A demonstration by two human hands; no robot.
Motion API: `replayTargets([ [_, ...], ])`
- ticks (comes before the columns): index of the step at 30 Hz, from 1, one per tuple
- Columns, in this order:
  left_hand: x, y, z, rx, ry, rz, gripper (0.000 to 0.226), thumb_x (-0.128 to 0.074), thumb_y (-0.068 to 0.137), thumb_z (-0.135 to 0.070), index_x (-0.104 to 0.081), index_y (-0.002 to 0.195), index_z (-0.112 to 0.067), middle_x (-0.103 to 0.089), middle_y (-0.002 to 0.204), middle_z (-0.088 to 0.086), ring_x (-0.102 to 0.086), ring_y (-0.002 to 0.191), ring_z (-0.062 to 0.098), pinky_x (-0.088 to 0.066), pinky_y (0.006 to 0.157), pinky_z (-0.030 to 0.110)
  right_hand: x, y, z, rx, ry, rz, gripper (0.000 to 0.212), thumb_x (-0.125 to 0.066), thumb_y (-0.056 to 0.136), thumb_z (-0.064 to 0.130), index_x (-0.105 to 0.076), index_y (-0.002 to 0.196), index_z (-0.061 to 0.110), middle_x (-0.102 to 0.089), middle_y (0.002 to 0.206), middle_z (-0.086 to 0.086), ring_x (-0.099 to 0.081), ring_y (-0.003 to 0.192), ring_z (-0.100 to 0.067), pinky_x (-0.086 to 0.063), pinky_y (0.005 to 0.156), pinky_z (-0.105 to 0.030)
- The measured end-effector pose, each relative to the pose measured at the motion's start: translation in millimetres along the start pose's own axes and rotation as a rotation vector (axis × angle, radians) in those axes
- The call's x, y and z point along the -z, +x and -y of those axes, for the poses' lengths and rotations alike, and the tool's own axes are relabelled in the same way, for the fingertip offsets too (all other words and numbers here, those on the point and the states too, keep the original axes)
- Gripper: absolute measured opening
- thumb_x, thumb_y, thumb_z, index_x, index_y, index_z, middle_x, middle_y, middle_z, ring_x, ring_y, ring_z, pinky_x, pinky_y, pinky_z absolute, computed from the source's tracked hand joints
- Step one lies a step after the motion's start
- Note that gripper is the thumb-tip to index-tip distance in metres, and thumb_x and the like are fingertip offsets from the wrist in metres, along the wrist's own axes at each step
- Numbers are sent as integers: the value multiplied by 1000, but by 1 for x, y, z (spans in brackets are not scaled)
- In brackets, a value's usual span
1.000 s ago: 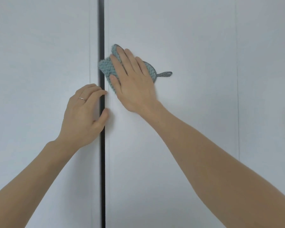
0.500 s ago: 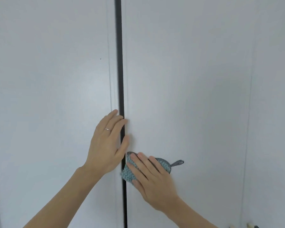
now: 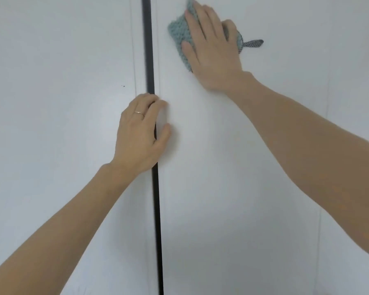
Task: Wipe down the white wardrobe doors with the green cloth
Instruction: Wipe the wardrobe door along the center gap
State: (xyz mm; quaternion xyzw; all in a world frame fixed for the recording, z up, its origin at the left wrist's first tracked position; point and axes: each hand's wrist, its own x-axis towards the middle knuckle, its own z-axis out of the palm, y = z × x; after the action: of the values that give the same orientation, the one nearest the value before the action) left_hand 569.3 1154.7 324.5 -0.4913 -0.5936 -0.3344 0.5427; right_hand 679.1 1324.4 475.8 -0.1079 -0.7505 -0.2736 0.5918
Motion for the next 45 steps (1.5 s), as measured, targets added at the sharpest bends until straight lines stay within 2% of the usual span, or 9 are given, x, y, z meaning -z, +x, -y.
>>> replayTargets([
  [6, -24, -37, -22, 27, -1, 2, 47, -59, 94, -26, -59, 134, -2, -54, 144, 14, -39, 144, 36, -28, 117, 40, -12, -88, 18, -36, 94, -35, 60, -19, 108, 36, -25, 161, 9, -17, 170, -1, -17, 156, -16, -21, 117, -38],
  [12, -42, -107, -30, 42, 6, -1, 54, -62, 95, -23, -55, 143, 1, -51, 150, 18, -37, 150, 39, -27, 124, 45, -37, -314, 45, -103, 183, 100, 58, -30, 110, 34, -20, 162, 11, -14, 171, -1, -12, 158, -16, -22, 123, -46],
  [17, -54, -171, -42, -20, 27, 73, 64, -62, 96, -20, -45, 150, 9, -44, 157, 24, -30, 154, 41, -29, 122, 62, -45, -452, 65, -77, 128, 211, 59, -37, 108, 37, -24, 162, 16, -15, 171, 3, -22, 156, -15, -29, 118, -44],
  [21, -64, -184, -49, -28, 25, 71, 68, -57, 97, -29, -43, 151, 10, -43, 158, 23, -33, 153, 41, -29, 120, 66, -39, -412, 38, -23, 135, 219, 55, -35, 109, 38, -31, 160, 19, -22, 169, 5, -25, 154, -13, -29, 117, -41],
  [29, -62, -81, -45, -44, 73, -62, 67, -58, 96, -34, -50, 148, 6, -51, 152, 20, -39, 150, 41, -32, 119, 64, -5, -127, -99, -67, 111, 6, 57, -23, 110, 39, -23, 162, 16, -14, 171, 4, -12, 156, -12, -14, 116, -33],
  [33, -62, -30, -47, -51, 97, -114, 61, -63, 95, -28, -52, 145, 6, -52, 149, 21, -40, 146, 43, -30, 121, 56, 9, -56, -147, -154, 56, -30, 59, -15, 108, 43, -23, 161, 18, -21, 168, 5, -19, 153, -12, -15, 108, -30],
  [37, -65, -30, -52, -21, 122, -95, 61, -63, 95, -28, -51, 144, 6, -51, 148, 23, -41, 144, 46, -31, 119, 58, 3, -76, -148, -238, 42, -31, 61, -10, 105, 45, -35, 154, 18, -39, 156, 2, -34, 143, -17, -17, 108, -34],
  [41, -72, -62, -61, -12, 120, -59, 62, -63, 96, -28, -50, 146, 5, -49, 150, 23, -40, 146, 46, -31, 117, 63, -11, -177, -119, -250, 115, -42, 56, -23, 109, 37, -24, 161, 17, -19, 169, 3, -17, 155, -13, -19, 119, -38],
  [45, -81, -99, -75, 4, 94, -24, 63, -65, 96, -27, -49, 147, 5, -49, 151, 24, -38, 147, 46, -30, 118, 64, -26, -333, -88, -417, 150, 26, 56, -24, 110, 35, -22, 162, 14, -17, 170, -1, -15, 156, -16, -14, 122, -39],
])
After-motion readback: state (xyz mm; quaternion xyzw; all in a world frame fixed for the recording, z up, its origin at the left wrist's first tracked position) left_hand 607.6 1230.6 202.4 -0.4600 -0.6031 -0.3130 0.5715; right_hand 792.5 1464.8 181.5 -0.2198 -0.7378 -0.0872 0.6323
